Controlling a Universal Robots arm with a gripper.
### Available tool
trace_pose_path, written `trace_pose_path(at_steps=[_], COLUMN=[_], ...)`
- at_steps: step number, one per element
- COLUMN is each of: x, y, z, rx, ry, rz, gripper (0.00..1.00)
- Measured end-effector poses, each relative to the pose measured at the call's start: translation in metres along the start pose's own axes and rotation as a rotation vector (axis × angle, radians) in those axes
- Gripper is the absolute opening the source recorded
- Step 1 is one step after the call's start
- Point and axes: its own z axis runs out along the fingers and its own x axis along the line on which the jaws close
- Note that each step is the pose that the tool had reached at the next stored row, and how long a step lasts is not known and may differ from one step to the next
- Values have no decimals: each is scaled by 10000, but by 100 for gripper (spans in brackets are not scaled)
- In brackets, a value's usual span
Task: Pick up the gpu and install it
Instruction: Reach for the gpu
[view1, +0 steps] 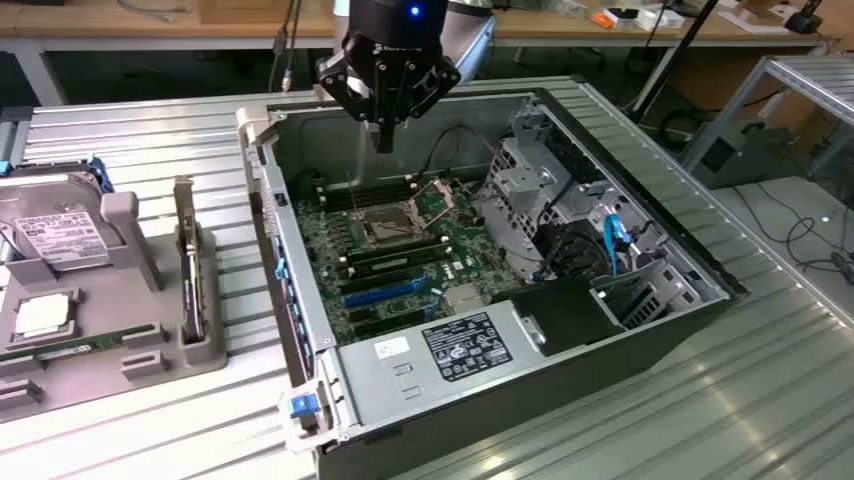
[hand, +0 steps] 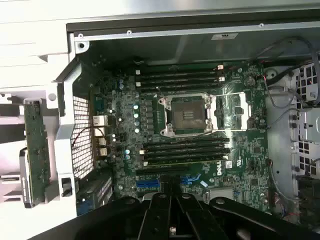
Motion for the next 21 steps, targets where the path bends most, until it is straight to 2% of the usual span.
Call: trace_pose_path(at_steps=[7, 21], x=[125, 235], y=[-9, -18], z=[-4, -7], rx=[0, 0], ry=[0, 0], rz=[0, -1], gripper=[11, 11])
